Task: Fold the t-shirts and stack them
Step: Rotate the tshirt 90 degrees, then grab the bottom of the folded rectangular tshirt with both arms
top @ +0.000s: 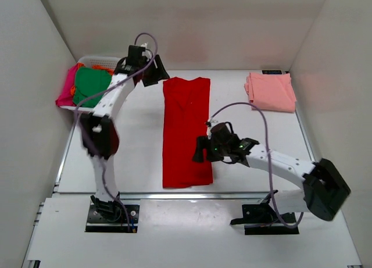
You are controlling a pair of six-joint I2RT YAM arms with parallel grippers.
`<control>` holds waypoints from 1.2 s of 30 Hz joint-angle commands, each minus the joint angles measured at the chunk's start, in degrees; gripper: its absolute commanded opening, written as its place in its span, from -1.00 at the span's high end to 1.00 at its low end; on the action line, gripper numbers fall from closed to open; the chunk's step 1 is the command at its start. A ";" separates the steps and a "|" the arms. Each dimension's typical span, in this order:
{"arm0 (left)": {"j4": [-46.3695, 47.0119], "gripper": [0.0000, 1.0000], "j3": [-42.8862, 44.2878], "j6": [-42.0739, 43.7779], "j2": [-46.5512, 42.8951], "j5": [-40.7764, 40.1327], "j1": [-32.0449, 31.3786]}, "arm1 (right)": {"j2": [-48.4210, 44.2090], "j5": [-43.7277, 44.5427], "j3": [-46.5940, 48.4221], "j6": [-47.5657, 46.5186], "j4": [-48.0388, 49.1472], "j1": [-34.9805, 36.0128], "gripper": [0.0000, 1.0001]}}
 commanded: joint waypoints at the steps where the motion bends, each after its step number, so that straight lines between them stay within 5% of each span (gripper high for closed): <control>1: 2.57 -0.49 -27.39 3.97 -28.68 -3.70 -6.24 | -7.14 5.20 -1.73 -2.84 -5.95 -3.04 -0.31; 3: 7.93 -0.48 -52.90 -0.23 -40.24 -3.98 -8.00 | -9.44 5.73 -3.31 -1.17 -8.33 -4.01 -0.31; 7: 11.56 -0.50 -80.38 -6.47 -59.76 -10.39 -16.44 | -15.32 8.29 -9.37 5.23 -10.19 -0.34 -0.32; 13: 13.33 -0.54 -98.96 -15.36 -76.73 -12.42 -23.48 | -18.06 8.73 -18.69 13.86 -5.55 4.59 -0.29; 23: 18.59 -0.51 -106.54 -19.41 -78.86 -9.43 -24.35 | -11.92 7.32 -19.49 16.67 -0.18 7.58 -0.20; 31: 18.60 -0.46 -101.98 -20.38 -70.52 -11.01 -31.12 | -9.18 6.70 -19.49 16.94 2.11 8.47 0.06; 35: 19.21 -0.30 -100.48 -20.73 -64.28 -11.19 -35.60 | -10.15 5.66 -21.24 16.59 2.90 7.24 0.65; 36: 19.83 0.16 -100.31 -21.00 -62.79 -11.45 -36.39 | -10.41 5.83 -21.25 16.59 2.73 7.24 0.93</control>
